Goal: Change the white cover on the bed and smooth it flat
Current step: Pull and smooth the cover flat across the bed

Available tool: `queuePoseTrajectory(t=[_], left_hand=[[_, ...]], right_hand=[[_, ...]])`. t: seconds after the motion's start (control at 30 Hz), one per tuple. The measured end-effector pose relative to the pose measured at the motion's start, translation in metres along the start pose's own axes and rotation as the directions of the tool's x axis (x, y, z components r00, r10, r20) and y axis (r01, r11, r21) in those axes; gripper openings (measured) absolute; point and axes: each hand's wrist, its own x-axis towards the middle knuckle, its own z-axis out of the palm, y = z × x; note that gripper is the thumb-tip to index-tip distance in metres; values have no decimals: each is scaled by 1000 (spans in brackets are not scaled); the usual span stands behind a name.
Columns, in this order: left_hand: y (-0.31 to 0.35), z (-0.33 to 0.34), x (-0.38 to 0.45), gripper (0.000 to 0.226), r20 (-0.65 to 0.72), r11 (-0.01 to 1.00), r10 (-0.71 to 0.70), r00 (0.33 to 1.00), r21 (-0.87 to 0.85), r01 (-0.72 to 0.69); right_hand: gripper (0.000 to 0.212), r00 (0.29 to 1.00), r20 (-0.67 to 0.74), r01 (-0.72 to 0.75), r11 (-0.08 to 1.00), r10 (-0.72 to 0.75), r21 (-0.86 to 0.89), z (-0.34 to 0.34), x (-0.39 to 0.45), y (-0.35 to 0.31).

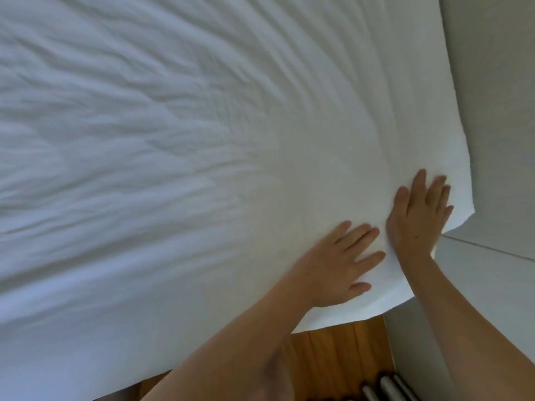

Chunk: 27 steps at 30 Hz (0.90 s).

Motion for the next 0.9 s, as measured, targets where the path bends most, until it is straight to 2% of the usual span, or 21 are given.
queuePoseTrajectory(t=[0.07,0.17,0.23,0.3,0.33,0.4,0.47,0.53,0.67,0.77,0.83,0.9], left_hand=[[-35,-14,-22,55,-121,992,-127,984,-38,124],[-117,-32,-80,53,-272,891,-429,861,29,453],[-159,-39,-127,52,-288,823,-521,804,83,563],[-174,-39,-167,54,-282,785,-574,769,78,615],[-173,-36,-186,55,-281,764,-602,747,67,642],[-158,-26,-219,56,-282,707,-671,686,38,706],[-131,-10,-244,57,-274,653,-730,626,-12,757],[-97,7,-257,58,-235,650,-745,624,-46,758],[-51,23,-272,58,-75,775,-632,771,-45,631],[-36,-1,-292,58,134,817,-569,811,-15,576],[-29,-24,-317,59,219,810,-572,791,-5,587],[-18,-53,-353,59,244,735,-649,721,-45,677]], right_hand=[[63,993,-117,21,998,-15,55,-2,-7,-29],[60,956,-133,272,960,-262,70,9,-30,-101],[59,871,-59,491,871,-489,31,27,-61,-154],[60,726,47,686,727,-686,16,47,-104,-201],[61,667,75,742,670,-741,23,55,-125,-219],[59,612,83,787,616,-786,27,64,-155,-238],[55,599,77,798,602,-797,29,68,-172,-229],[52,599,89,799,601,-796,-2,68,-188,-197],[56,628,223,773,631,-745,-67,62,-220,-142],[58,682,345,712,693,-645,-112,44,-231,-154],[58,722,383,653,750,-577,-101,25,-244,-176],[59,721,407,635,769,-561,-65,3,-266,-204]])
